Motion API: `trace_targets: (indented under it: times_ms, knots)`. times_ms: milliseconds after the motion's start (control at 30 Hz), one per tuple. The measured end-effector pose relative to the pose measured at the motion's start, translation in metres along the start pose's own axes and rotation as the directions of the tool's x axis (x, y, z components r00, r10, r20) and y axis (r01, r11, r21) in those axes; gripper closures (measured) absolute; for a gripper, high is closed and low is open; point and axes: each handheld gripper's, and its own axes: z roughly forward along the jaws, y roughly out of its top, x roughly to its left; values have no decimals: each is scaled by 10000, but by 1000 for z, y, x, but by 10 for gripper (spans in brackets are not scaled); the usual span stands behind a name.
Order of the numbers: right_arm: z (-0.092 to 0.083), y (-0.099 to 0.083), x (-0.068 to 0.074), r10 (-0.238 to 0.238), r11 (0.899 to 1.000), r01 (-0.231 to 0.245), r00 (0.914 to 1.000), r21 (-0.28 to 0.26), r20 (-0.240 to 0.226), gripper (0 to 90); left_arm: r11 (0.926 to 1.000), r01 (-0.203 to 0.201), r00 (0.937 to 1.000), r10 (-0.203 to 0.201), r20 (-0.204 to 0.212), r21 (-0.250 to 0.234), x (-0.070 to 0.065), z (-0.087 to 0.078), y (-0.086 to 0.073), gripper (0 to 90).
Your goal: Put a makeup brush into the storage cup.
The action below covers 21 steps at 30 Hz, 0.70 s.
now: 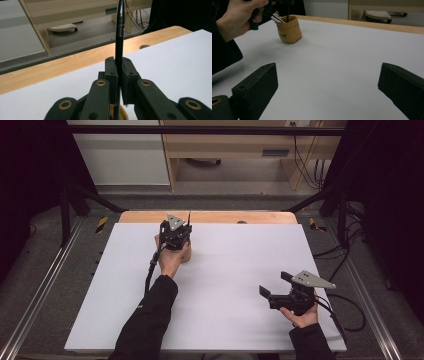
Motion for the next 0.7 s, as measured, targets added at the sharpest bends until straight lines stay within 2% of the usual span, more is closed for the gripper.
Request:
trace_targets:
  times_ms: [700]
  knots:
    - [1,0,1,59,10000,-60,9999,-34,-91,40,9982,-440,9986,452,-285,420,-9,0,-12,845]
